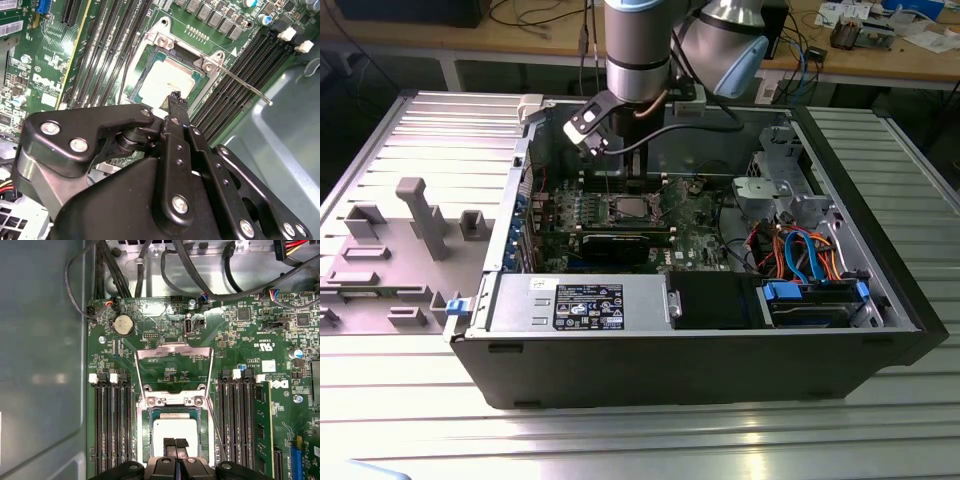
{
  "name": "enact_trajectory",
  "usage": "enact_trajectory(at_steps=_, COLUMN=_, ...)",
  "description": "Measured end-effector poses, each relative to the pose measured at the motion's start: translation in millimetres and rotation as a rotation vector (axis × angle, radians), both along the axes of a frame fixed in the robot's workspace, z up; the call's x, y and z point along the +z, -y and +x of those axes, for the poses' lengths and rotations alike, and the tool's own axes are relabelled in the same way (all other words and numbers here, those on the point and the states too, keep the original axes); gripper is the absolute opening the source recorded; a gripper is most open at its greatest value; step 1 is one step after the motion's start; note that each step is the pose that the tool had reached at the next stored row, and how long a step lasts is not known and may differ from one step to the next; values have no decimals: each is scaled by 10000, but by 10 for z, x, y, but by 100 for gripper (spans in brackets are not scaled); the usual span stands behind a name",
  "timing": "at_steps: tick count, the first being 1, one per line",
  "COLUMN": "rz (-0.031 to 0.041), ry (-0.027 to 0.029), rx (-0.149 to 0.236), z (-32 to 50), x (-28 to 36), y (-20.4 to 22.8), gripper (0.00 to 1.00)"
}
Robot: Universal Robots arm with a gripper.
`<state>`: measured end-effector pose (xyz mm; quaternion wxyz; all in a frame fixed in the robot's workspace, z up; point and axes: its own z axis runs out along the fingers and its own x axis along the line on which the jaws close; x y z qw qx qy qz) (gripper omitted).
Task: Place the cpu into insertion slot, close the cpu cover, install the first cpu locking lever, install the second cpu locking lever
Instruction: 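Close the cpu cover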
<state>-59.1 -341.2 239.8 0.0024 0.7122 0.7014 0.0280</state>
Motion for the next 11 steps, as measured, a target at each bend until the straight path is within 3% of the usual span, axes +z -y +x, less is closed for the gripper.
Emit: enact_trajectory(at_steps=11, rz=-11, ry=0, rx=1, z=0, x=97, y=0, gripper=11)
